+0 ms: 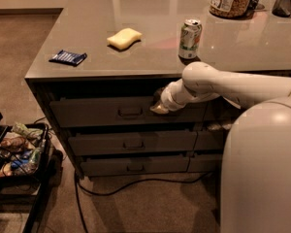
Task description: Open top drawer
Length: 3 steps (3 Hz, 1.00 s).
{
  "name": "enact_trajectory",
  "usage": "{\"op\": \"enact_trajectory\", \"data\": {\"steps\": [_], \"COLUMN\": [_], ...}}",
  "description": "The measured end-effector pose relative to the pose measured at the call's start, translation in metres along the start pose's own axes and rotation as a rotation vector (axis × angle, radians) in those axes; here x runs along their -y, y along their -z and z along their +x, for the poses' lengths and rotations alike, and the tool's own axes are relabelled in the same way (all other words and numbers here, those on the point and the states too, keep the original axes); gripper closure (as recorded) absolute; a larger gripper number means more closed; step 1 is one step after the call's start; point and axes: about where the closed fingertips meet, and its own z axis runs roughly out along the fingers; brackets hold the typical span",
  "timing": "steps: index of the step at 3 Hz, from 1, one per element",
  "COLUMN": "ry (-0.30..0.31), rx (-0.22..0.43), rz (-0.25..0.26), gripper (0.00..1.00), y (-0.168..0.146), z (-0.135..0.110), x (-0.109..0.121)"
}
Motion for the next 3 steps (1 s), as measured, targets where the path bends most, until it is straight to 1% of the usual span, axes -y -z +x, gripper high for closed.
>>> {"op": "enact_trajectory", "data": {"steps": [3], "ry": [-0.005], "rx": [0.017], "rz": [-0.021], "gripper": [0.65], "y": [0.0031], "z": [-0.0031], "x": [0.0003]}}
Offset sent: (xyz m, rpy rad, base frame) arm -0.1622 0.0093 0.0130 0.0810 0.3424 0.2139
